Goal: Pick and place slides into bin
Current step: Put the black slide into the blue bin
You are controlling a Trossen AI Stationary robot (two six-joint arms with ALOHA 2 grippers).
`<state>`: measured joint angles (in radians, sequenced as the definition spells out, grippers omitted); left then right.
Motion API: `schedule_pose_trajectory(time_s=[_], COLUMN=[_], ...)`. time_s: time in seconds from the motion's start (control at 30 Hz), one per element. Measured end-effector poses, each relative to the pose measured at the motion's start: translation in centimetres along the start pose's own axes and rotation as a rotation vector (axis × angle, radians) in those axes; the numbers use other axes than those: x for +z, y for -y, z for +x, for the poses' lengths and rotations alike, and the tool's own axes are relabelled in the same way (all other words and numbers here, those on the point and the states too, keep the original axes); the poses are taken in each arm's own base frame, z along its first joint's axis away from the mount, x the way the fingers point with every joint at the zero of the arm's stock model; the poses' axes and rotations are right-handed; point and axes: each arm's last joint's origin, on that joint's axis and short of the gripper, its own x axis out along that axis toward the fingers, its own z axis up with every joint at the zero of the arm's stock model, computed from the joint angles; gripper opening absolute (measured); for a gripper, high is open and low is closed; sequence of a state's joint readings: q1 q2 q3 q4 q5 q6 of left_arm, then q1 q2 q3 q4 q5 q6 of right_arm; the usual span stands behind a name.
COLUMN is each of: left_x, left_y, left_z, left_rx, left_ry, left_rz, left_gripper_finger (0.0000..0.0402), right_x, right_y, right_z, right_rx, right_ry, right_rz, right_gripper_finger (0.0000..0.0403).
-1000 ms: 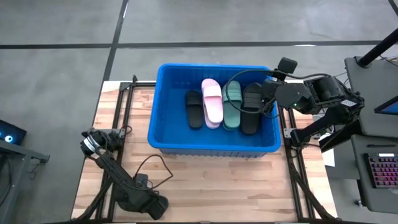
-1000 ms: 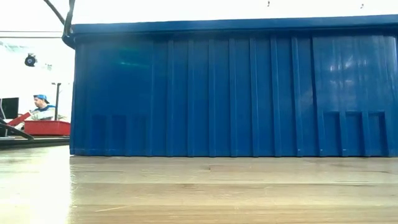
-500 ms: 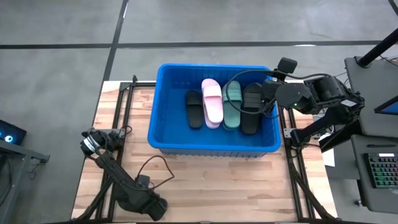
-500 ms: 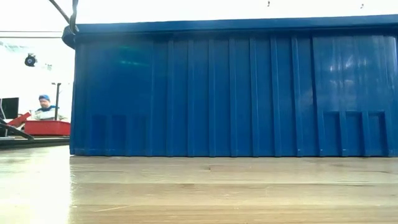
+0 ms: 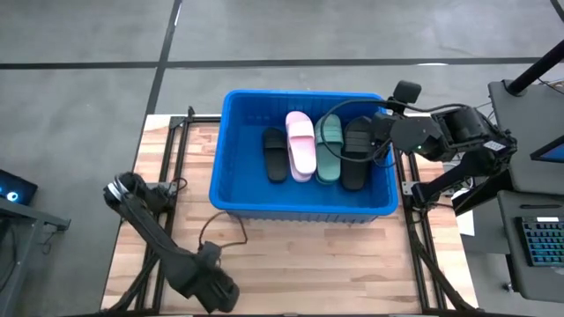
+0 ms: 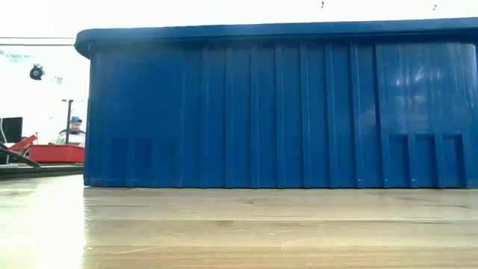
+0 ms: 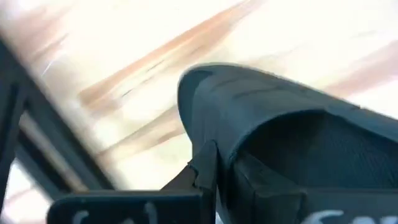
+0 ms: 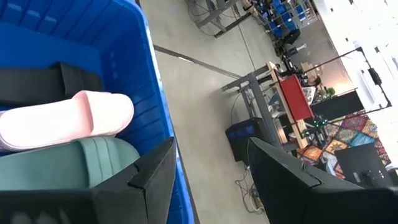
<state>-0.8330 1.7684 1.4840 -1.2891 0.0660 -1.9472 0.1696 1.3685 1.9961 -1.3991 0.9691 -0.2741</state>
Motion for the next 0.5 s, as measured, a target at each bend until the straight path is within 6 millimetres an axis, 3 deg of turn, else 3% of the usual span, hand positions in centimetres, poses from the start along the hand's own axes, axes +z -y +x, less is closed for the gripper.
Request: schedule_pose_trajectory(time_s=[0.23,0.5], left_x=[1.3,4.7], left_y=[-0.8,-2.1], left_z=[-7.1,-14.3], left_rx=[-0.415,-0.675], left_ry=[0.321,0.864], left_rz=[0.238,0.292], left_gripper_finger=[0.0001,0.0], right_x=[-0.1,0.0], right_y=[0.8,1.9], right_z=[-0.2,-0.2], right_rx=[-0.013,-0.041], right_ry=[0.006,0.018], right_rz=[0.029,0.106], right_gripper_finger=[0.0192,0.0192])
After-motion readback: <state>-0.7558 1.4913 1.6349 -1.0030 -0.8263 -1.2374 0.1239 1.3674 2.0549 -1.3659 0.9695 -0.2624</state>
